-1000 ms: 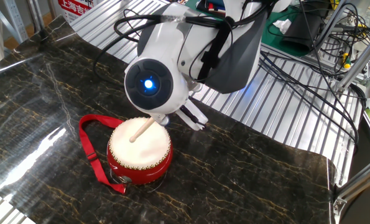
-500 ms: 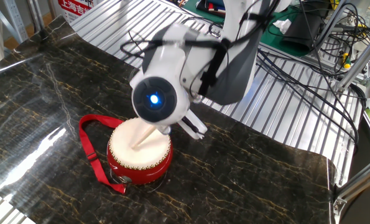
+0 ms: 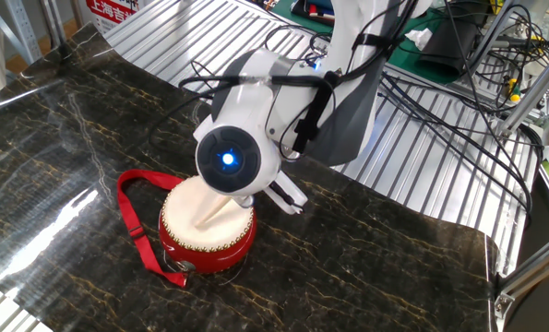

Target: Play the drum

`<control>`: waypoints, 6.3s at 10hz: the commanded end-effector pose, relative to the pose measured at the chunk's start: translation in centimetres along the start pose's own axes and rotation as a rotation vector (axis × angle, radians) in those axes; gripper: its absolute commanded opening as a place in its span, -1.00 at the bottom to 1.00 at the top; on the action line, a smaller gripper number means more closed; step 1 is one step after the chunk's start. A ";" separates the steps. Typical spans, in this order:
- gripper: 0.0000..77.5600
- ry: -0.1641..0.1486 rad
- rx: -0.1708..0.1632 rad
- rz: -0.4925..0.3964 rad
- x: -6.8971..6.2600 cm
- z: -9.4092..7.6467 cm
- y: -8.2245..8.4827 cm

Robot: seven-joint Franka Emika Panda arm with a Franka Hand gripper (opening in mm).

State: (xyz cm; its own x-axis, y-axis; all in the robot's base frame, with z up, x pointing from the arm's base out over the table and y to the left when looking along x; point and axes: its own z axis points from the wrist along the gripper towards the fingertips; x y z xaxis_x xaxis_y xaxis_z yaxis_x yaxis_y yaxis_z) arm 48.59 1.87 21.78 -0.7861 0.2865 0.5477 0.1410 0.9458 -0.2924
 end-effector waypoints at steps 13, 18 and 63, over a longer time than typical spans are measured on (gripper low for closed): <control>-0.97 -0.064 -0.049 -0.028 -1.1 3.0 0.6; -0.97 -0.036 -0.051 -0.019 -0.1 -0.9 0.3; -0.97 -0.513 -0.275 -0.064 -3.2 -1.1 -2.8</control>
State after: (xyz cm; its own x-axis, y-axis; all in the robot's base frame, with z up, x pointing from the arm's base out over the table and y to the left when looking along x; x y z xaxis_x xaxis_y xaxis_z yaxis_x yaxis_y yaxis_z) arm 51.87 -1.65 21.73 -0.9736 0.1626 0.1603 0.1572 0.9865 -0.0460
